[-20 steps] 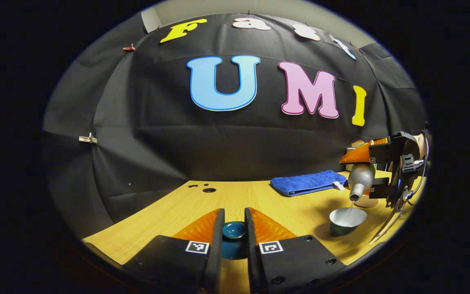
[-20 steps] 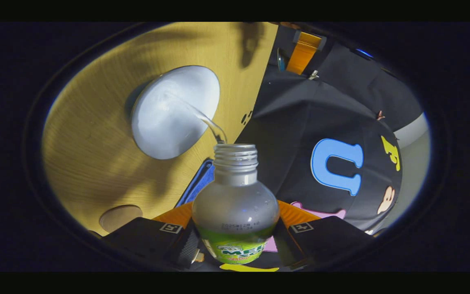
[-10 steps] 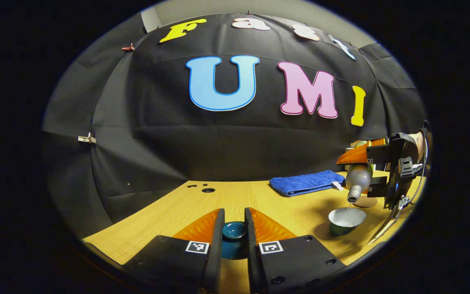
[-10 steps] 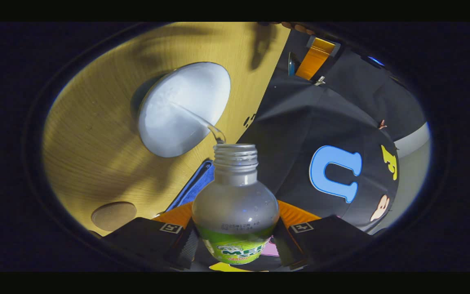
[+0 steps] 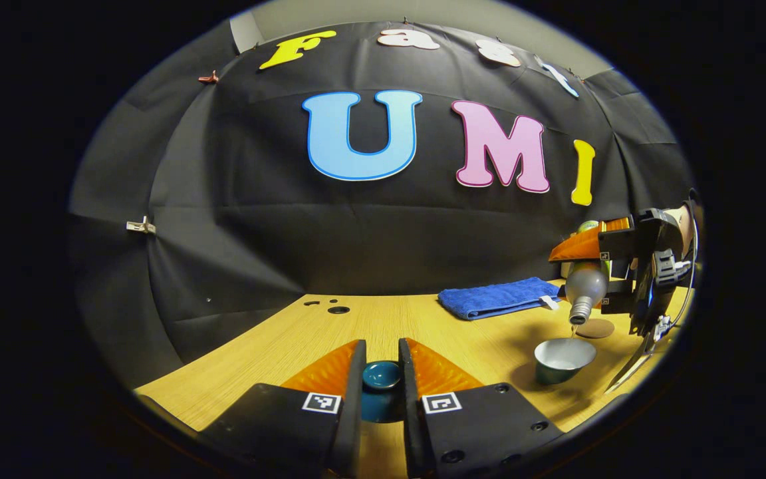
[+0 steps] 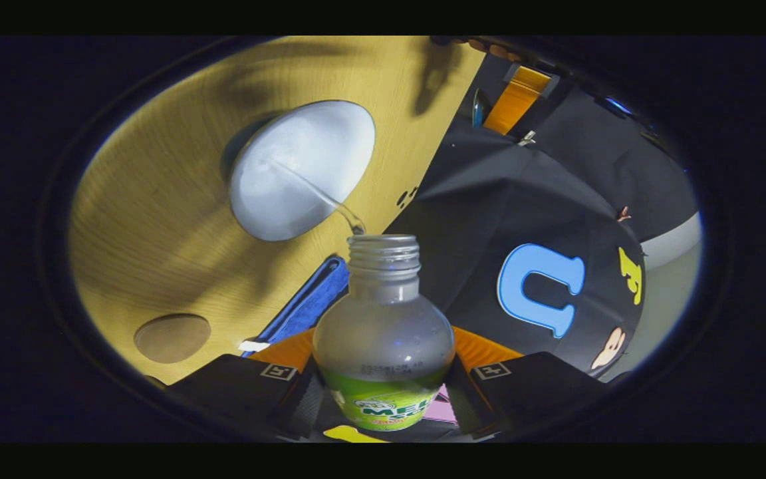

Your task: Open the teacup lid with one hand, grasp the water bottle and pour water into the teacup with the other hand; after pouring, place the water bottle on the coaster and then close the teacup lid.

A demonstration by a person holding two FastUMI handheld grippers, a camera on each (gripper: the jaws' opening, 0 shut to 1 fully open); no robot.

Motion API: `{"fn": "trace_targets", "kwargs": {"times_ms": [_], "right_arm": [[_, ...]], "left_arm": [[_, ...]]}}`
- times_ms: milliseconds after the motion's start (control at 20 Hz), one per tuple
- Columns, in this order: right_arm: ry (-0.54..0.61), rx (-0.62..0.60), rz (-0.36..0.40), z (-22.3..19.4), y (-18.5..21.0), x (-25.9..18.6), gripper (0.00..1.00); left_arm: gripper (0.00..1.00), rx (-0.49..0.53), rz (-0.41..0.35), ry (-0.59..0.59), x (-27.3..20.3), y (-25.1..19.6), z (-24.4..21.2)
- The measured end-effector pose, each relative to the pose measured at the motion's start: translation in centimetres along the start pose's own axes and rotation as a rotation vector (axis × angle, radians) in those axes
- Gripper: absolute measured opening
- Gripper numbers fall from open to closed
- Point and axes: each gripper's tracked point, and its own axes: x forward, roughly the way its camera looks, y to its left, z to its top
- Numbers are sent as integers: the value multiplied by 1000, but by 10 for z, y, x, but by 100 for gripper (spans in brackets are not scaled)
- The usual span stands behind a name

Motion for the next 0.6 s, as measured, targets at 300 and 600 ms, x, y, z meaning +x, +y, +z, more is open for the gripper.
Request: {"fn": "trace_targets", "kwargs": {"times_ms": [300,600], "right_arm": [[-21,-33,14,4,2,-1,81],[-44,-64,43,7,5,-3,80]], "left_arm": [[30,0,-6,0,0,-1,0],[30,1,-20,-1,0,-4,0]]}}
